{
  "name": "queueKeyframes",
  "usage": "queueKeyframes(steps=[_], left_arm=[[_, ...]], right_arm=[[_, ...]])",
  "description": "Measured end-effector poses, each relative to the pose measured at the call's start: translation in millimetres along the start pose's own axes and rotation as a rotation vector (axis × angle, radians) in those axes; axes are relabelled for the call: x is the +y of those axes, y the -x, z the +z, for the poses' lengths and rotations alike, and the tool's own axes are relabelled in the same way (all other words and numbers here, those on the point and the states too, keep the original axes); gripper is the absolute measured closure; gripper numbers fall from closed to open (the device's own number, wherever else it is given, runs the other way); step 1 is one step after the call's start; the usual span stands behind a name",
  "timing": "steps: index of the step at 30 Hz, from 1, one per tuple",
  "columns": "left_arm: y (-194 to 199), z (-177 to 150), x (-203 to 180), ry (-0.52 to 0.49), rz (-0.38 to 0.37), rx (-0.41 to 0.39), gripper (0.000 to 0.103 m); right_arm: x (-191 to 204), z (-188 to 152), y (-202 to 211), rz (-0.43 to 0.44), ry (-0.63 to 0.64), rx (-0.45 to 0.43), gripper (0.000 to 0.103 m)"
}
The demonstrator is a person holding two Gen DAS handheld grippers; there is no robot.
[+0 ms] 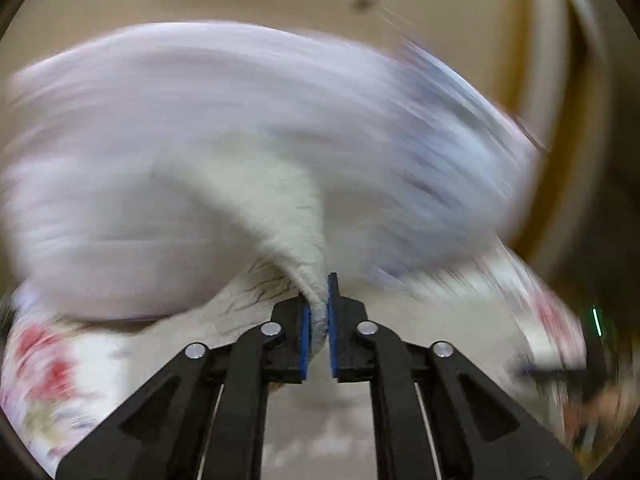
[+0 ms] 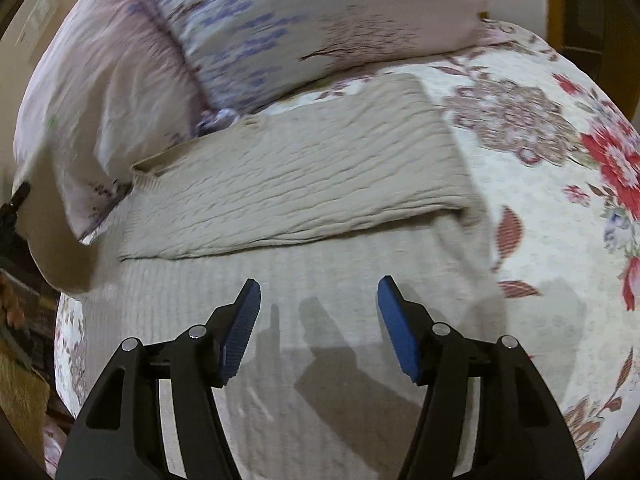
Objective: Fold small clothes
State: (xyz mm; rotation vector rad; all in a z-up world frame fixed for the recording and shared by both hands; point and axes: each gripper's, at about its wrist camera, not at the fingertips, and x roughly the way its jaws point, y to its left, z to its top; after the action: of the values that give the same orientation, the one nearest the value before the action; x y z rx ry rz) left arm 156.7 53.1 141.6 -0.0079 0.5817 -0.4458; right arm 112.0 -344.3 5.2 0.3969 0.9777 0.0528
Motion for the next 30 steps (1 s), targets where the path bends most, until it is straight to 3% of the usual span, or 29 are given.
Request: queueKeyframes(steps=[1,2,3,4,6,7,11,14,15,17,19,23,24,27,30], left_arm=[[-19.5,-13.2,-40.2,-0.088,-0.065,0.077,0.087],[-25.4,-22.3,-54.6,-0.118,-0.084,0.111,0.085],[-29.6,-38.6,-69.5,-0.146,-0.092,0.157,0.078],[-28.7,-48.1,-70.6,-0.143,-0.084,0.171,0.064],[-10.7,-70.3,-54.1,-0.062,-0.016,0.188,0.042],[5.1,-83.3,-35.1,0.018,0.029,0.198,0.039],[50.6,-126.1,22.9,0.257,0.188,0.279,0.032],[75.9,-170.6,48.6,0.408,0.219,0.368,0.032],[83.9,-182.4,49.9,0.442,0.205,0.387,0.033],[92.7,-202.8,39.9,0.516,0.147,0.407,0.042],[101.2,-212.7,29.4,0.558,0.077,0.399,0.051],[114.8,-238.9,14.6,0.706,-0.065,0.401,0.064],[114.9,-243.8,11.3,0.733,-0.084,0.409,0.072],[104.3,-247.6,0.4,0.772,-0.139,0.445,0.092],[91.1,-224.8,2.5,0.759,-0.212,0.407,0.096]], right_arm=[[-6.2,-0.5,1.9,-0.006,-0.012,0.0,0.04],[-11.1,-1.4,4.6,-0.009,-0.022,-0.001,0.04],[-16.2,-2.5,8.4,-0.012,-0.032,-0.006,0.04],[-23.7,-4.6,15.8,-0.02,-0.041,-0.017,0.04],[-36.4,-8.9,27.7,-0.042,-0.046,-0.03,0.04],[-46.4,-12.9,35.4,-0.06,-0.053,-0.034,0.04],[-88.2,-34.4,53.6,-0.068,-0.125,0.005,0.042],[-106.1,-55.5,56.1,-0.013,-0.161,0.077,0.053],[-105.9,-60.5,59.8,0.005,-0.154,0.077,0.061],[-102.5,-75.0,58.3,0.133,-0.159,0.167,0.075],[-98.8,-91.5,57.3,0.227,-0.177,0.236,0.078],[-92.5,-131.1,57.2,0.377,-0.227,0.367,0.094],[-92.5,-137.9,56.4,0.398,-0.239,0.389,0.094],[-83.8,-137.7,55.4,0.431,-0.23,0.386,0.095],[-69.1,-100.0,57.5,0.48,-0.207,0.293,0.095]])
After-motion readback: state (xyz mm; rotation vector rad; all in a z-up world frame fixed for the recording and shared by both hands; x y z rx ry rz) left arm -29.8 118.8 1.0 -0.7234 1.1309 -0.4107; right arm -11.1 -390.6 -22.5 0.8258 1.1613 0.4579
